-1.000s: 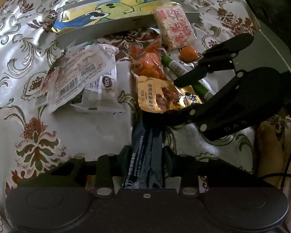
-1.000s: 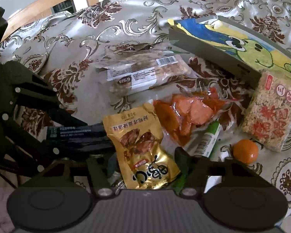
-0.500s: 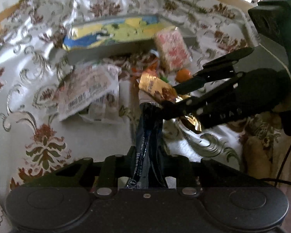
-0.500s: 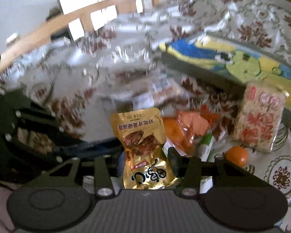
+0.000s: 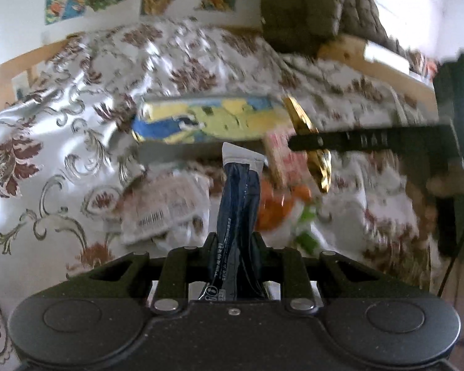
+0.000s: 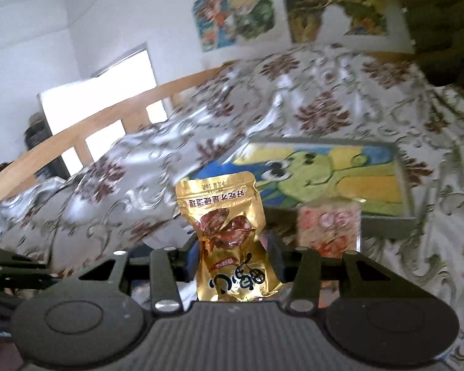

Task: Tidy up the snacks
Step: 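Carry the blue packet with left tool while right tool carries gold pouch to tray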

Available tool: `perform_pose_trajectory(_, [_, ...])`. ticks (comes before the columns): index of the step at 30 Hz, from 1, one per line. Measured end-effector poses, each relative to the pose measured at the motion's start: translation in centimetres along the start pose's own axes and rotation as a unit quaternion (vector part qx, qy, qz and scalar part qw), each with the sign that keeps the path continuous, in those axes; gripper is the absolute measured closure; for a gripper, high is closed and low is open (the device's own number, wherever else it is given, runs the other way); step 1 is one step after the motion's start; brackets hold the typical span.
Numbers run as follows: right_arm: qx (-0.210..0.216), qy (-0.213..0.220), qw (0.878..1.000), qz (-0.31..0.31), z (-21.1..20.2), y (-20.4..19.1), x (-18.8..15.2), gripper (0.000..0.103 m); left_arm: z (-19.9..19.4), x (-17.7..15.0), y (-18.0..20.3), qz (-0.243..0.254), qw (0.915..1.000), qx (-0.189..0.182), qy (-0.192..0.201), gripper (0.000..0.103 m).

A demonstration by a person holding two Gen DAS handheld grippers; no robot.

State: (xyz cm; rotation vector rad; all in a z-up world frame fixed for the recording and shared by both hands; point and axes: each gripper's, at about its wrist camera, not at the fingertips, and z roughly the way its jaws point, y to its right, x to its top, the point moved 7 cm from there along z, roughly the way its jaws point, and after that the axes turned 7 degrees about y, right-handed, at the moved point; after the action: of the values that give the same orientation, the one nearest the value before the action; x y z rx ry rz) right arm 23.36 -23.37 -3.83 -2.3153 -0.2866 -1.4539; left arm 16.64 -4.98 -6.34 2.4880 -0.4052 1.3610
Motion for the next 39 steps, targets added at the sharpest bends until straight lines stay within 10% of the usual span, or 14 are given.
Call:
perform_pose_trajectory(21, [-0.077, 0.092, 0.990, 0.075, 8.3, 4.3, 4.5, 0.052, 14.4, 13.4, -5.2, -0.113, 0.9839, 0.044, 0.131, 0.079])
perform_pose_trajectory(39, [-0.103, 0.041, 0.989, 0.095, 18.0, 6.5, 3.8, 0.052, 22.1, 11.1, -10.5, -0.108, 0.9853, 0.123, 0.051, 0.079])
